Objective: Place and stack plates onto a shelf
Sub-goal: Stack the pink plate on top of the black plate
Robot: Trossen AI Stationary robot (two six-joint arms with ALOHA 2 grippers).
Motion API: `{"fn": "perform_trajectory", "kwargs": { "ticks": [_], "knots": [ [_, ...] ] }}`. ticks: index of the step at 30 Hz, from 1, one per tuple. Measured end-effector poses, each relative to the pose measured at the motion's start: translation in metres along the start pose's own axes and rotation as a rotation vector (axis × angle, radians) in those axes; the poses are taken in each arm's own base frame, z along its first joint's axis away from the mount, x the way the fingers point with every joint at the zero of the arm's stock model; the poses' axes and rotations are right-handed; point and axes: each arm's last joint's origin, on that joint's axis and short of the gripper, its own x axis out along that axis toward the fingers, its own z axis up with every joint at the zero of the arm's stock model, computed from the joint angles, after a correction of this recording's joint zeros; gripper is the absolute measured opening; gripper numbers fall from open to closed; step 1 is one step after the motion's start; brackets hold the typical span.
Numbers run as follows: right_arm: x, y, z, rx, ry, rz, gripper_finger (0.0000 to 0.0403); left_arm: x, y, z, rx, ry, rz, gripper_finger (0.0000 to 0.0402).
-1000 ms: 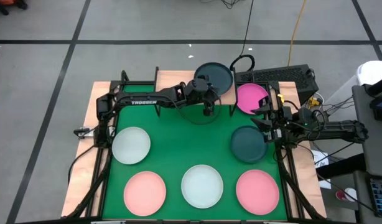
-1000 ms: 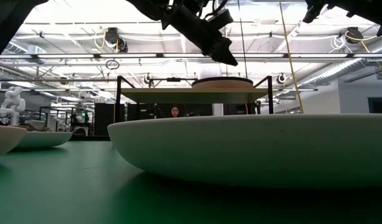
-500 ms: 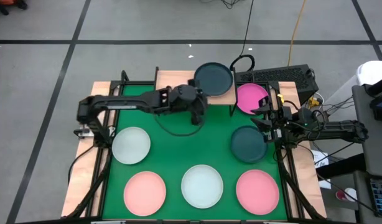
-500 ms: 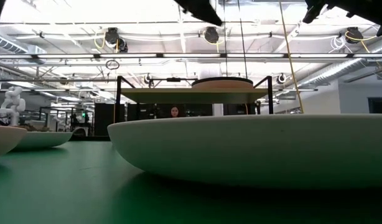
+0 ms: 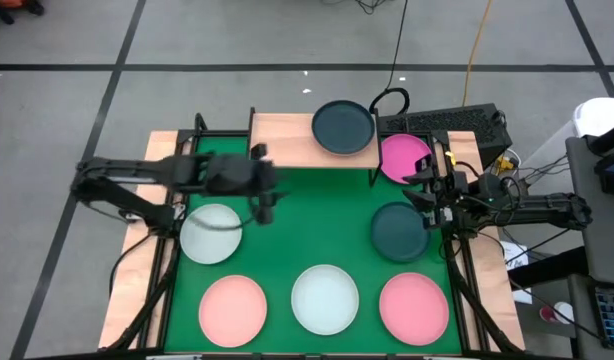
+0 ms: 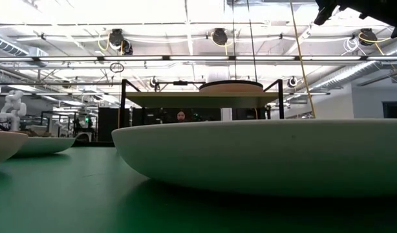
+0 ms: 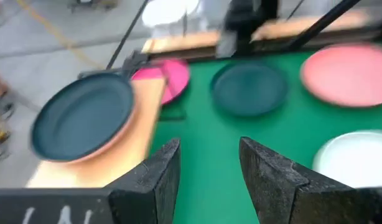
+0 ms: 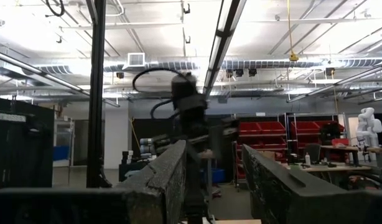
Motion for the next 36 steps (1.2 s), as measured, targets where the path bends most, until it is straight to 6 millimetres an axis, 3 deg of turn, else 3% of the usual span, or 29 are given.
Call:
{"fn": "perform_trajectory", "kwargs": {
  "ticks": [7, 12, 16, 36],
  "knots": [
    [0.0, 0.0, 0.0, 0.0, -0.002, 0.0, 0.0141, -0.034, -0.021, -0.058, -0.133, -0.283, -0.064, 0.017],
    [0.001, 0.0, 0.0, 0.0, -0.002, 0.0, 0.0141, -0.032, -0.029, -0.097, -0.241, -0.388, -0.098, 0.017],
    [0.001, -0.001, -0.006, -0.012, 0.051, -0.008, 0.0141, -0.026, -0.035, -0.114, -0.273, -0.412, -0.123, 0.017],
    [0.006, -0.005, -0.05, 0.098, 0.442, -0.11, 0.0141, -0.026, -0.037, -0.114, -0.224, -0.436, -0.096, 0.017]
  ]
}}
